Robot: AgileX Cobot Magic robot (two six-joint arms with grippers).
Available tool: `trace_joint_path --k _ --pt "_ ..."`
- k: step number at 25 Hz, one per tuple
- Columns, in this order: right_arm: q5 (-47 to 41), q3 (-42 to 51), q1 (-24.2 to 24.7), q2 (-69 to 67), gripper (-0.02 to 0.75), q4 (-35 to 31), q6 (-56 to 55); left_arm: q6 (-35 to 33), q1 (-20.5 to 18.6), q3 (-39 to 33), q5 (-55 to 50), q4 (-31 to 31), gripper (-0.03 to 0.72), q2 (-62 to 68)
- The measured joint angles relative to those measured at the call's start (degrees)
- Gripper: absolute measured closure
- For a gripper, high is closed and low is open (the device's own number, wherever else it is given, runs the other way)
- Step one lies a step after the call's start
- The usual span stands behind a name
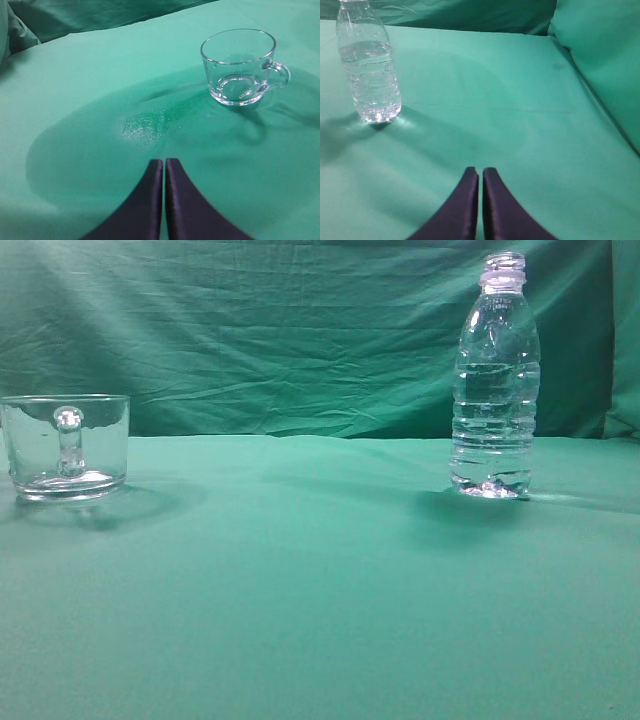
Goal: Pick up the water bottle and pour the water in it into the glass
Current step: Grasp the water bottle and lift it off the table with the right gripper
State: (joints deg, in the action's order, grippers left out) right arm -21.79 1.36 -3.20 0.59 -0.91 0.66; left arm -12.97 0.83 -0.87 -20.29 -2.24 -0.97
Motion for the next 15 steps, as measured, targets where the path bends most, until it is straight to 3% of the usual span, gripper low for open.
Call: trace_joint_path --k 15 --pt "0.00 0.00 0.00 0.00 0.738 0.00 0.00 0.00 0.00 0.00 0.00 0.00 0.688 0.00"
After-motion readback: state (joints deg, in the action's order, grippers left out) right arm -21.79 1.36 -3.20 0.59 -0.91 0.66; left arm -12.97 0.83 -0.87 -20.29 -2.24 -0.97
